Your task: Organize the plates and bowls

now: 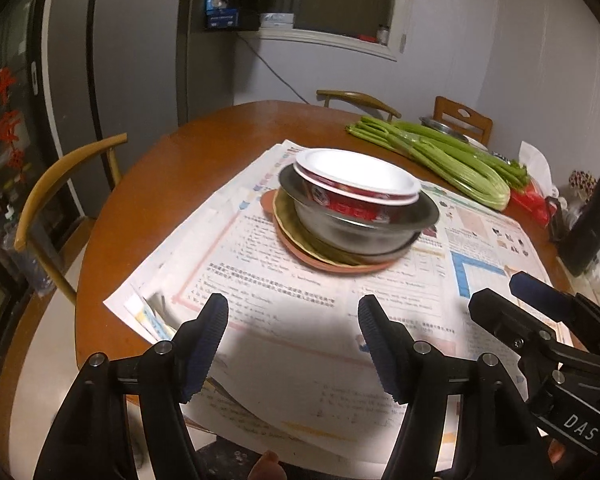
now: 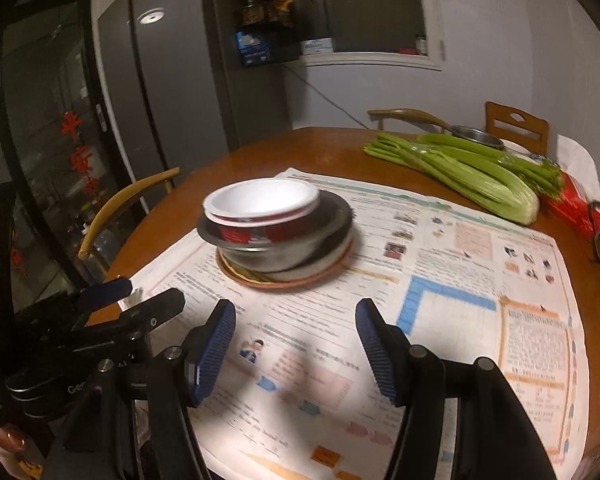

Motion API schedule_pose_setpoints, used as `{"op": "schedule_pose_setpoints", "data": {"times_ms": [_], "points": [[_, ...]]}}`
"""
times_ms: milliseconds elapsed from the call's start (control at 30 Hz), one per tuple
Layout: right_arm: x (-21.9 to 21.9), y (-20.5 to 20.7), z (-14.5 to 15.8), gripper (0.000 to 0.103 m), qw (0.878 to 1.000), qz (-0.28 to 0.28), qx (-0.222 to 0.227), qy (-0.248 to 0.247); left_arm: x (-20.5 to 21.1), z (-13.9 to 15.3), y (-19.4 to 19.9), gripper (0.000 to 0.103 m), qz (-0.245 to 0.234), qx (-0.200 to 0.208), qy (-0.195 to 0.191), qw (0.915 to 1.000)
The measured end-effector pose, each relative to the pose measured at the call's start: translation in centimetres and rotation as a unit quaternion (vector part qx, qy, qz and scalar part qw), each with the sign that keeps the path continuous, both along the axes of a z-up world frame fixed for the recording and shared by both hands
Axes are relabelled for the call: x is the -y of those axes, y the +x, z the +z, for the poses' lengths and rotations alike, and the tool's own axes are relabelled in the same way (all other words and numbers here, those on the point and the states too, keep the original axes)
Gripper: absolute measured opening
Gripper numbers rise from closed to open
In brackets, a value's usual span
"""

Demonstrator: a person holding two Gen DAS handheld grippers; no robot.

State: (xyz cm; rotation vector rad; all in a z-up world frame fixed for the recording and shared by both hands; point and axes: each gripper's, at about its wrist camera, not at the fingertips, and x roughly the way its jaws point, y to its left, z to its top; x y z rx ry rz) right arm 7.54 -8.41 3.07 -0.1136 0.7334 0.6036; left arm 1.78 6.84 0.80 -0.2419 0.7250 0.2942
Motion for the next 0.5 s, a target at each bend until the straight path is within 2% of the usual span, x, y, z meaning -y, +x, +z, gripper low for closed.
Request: {"op": "schedule_pose_setpoints", "data": {"times_ms": [500], "points": [[1.6, -0.8, -1.0, 0.062, 1.000, -0.013, -0.009, -0.003, 0.6, -0.5, -0.1, 0.070, -0.005, -0.007, -0.001, 1.0000]]}}
